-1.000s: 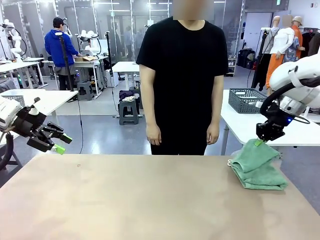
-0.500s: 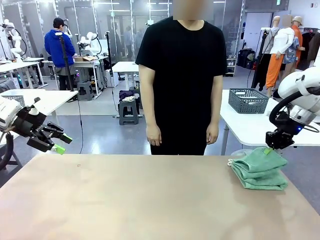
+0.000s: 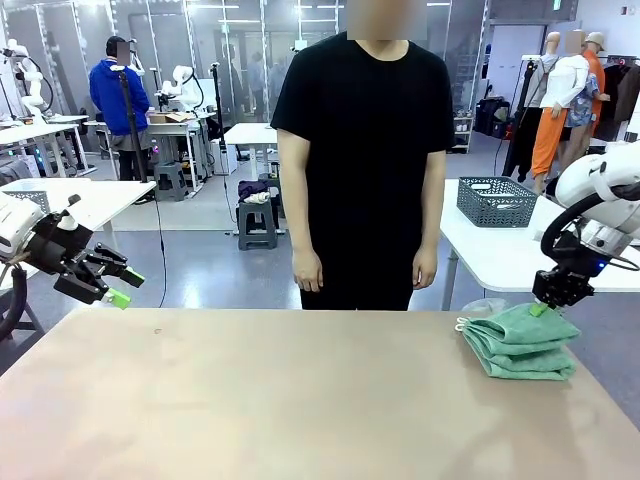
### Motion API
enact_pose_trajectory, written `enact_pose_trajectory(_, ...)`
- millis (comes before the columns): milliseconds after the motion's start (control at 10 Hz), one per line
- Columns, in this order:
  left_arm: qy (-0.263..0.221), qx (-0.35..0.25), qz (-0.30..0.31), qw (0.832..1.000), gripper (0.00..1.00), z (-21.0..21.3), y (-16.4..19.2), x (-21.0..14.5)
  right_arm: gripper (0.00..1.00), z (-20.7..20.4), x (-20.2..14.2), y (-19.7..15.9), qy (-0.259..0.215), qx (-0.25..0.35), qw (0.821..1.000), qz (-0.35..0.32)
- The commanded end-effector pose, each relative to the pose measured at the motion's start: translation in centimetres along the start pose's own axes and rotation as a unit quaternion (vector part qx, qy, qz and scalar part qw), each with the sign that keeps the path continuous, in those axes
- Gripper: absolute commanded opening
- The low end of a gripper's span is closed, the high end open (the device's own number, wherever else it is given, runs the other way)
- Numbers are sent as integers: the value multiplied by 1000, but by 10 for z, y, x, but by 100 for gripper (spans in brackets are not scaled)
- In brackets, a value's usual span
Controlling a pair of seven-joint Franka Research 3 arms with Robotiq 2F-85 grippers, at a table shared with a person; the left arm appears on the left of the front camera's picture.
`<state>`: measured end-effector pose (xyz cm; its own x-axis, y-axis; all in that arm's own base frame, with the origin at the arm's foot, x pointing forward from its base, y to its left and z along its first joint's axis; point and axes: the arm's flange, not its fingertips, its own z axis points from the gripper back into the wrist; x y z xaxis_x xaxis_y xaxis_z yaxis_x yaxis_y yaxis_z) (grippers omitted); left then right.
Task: Fold the towels and place them in the basket.
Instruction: Stack the folded Towel with hook on the right side of the table.
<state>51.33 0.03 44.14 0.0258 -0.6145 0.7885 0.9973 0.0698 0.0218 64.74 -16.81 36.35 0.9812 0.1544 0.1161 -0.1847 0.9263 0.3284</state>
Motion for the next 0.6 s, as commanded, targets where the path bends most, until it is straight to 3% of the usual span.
enact_pose_trajectory(0,2,0,-1,1000,80,1,-1,0,30,7,2,1,7,3,1000,20)
enact_pose_trajectory(100,2,0,-1,1000,80,1,-1,0,67,12,-1,4,9,6,1000,24)
enact_pose_trajectory(200,2,0,-1,1000,80,1,-1,0,50,20,-5,10,10,0,1000,29)
enact_pose_trajectory(300,2,0,-1,1000,80,1,-1,0,87,32,-10,20,11,-12,999,35)
enact_pose_trajectory(400,2,0,-1,1000,80,1,-1,0,70,52,-19,38,12,-30,999,42)
enact_pose_trajectory(500,2,0,-1,1000,80,1,-1,0,100,74,-28,57,10,-49,998,43)
